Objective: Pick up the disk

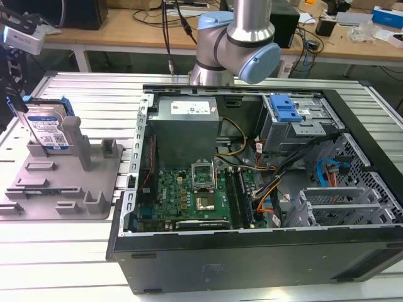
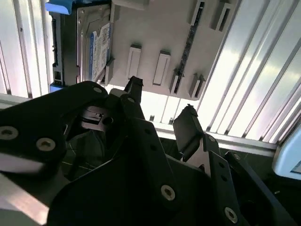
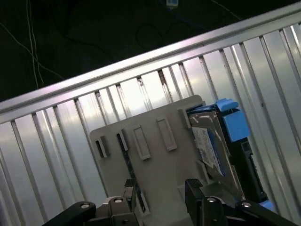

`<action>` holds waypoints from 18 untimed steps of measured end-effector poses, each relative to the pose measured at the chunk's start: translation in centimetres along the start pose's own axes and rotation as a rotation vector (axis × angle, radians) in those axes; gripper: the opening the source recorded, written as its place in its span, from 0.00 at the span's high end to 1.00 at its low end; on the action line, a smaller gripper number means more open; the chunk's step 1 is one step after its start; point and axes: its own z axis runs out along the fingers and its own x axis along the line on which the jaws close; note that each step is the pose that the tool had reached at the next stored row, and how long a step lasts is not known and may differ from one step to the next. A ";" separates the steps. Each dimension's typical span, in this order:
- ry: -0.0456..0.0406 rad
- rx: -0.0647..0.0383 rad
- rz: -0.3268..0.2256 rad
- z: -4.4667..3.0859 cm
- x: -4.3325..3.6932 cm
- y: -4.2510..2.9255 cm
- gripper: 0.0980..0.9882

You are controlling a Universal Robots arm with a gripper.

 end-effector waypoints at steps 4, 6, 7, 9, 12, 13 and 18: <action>0.0024 0.001 -0.076 0.07 -0.01 -0.03 0.50; 0.0034 0.001 -0.106 0.10 -0.01 -0.05 0.50; 0.0042 0.002 -0.129 0.13 -0.02 -0.06 0.50; 0.0053 0.002 -0.160 0.15 -0.02 -0.08 0.50; 0.0065 0.002 -0.169 0.15 -0.02 -0.08 0.50; 0.0065 0.002 -0.169 0.15 -0.02 -0.08 0.50; 0.0076 0.002 -0.169 0.16 -0.78 0.16 0.50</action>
